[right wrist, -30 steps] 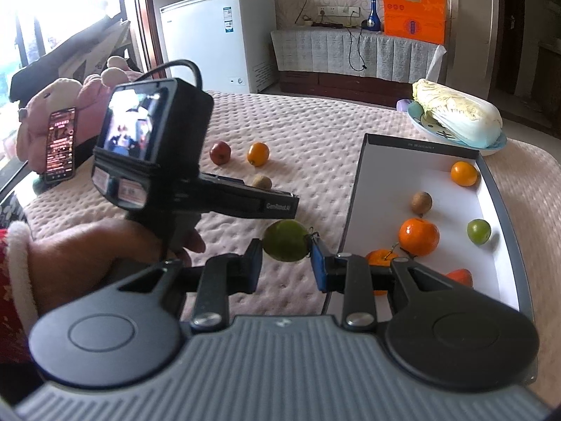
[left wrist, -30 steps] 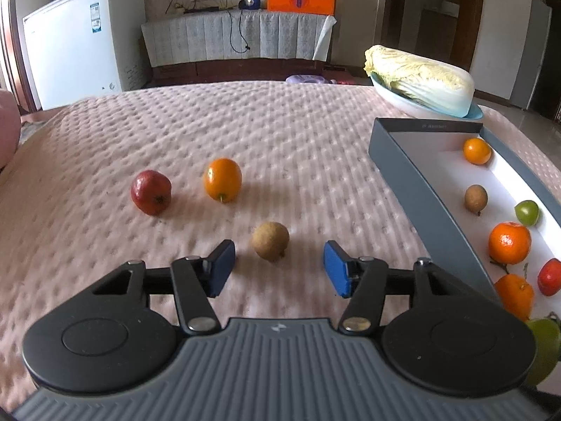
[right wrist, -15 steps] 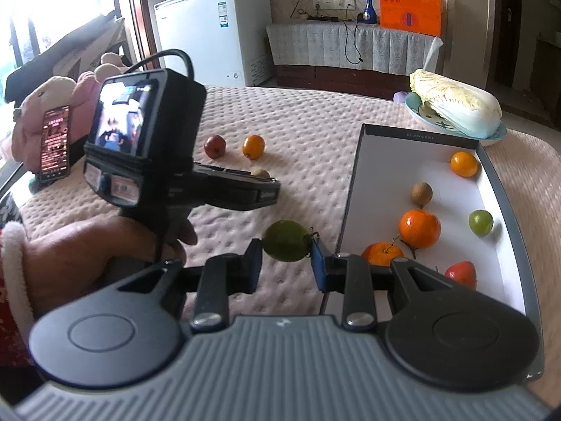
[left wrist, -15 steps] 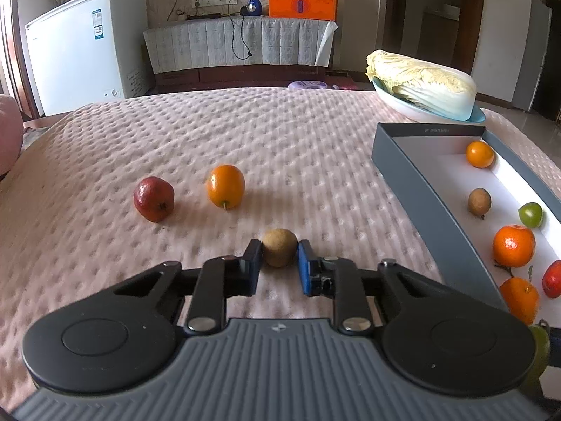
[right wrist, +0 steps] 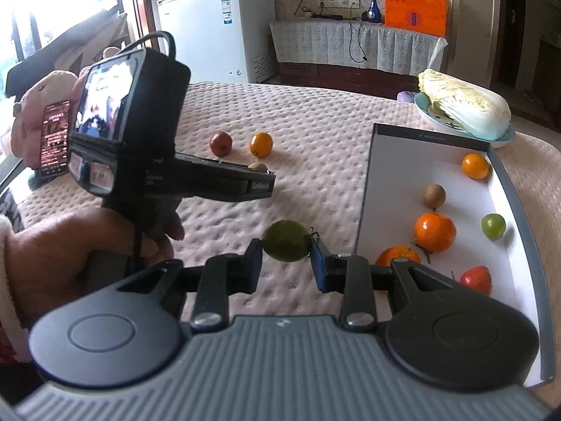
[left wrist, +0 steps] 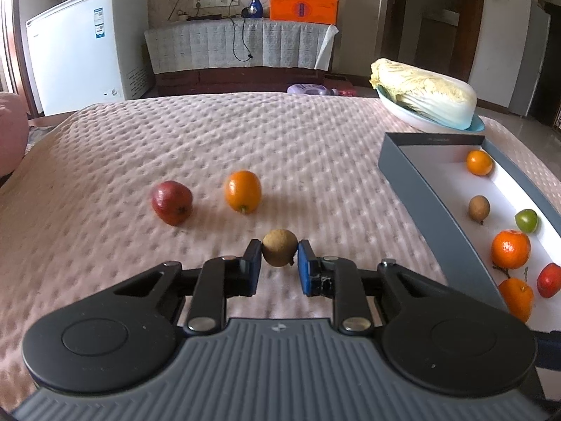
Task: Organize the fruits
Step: 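Carry the brown fruit and the green tomato over the gray box with both grippers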
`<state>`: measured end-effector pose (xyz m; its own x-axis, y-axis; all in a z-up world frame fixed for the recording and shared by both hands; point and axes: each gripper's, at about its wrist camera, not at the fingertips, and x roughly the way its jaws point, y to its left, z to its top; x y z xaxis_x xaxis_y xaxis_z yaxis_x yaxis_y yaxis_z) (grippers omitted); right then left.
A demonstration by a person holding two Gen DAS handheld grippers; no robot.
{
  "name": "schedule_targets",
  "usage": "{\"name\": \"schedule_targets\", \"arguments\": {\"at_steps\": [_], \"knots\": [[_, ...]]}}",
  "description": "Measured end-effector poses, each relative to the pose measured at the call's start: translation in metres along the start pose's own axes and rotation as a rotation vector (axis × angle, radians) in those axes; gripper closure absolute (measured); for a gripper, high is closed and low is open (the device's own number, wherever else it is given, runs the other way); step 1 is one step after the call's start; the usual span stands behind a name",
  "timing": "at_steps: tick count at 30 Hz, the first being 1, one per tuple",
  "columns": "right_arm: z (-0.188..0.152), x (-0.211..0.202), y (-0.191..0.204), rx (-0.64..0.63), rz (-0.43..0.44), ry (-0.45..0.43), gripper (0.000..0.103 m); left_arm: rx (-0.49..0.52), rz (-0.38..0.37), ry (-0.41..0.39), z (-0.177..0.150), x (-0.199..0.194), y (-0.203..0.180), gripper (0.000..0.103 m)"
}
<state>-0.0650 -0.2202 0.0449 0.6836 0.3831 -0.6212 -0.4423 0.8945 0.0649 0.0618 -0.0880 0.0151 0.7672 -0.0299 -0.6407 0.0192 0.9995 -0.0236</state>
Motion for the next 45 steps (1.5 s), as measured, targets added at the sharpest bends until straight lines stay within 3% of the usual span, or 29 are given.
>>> {"name": "schedule_targets", "arguments": {"at_steps": [29,45], "knots": [[0.017,0.006,0.019,0.002,0.029,-0.052,0.07,-0.002,0.021,-0.058,0.006,-0.045,0.04,0.077],[0.016,-0.011,0.0,0.034,-0.001,-0.084,0.07,0.039,-0.03,-0.097,0.014,-0.06,0.006,0.077]]}}
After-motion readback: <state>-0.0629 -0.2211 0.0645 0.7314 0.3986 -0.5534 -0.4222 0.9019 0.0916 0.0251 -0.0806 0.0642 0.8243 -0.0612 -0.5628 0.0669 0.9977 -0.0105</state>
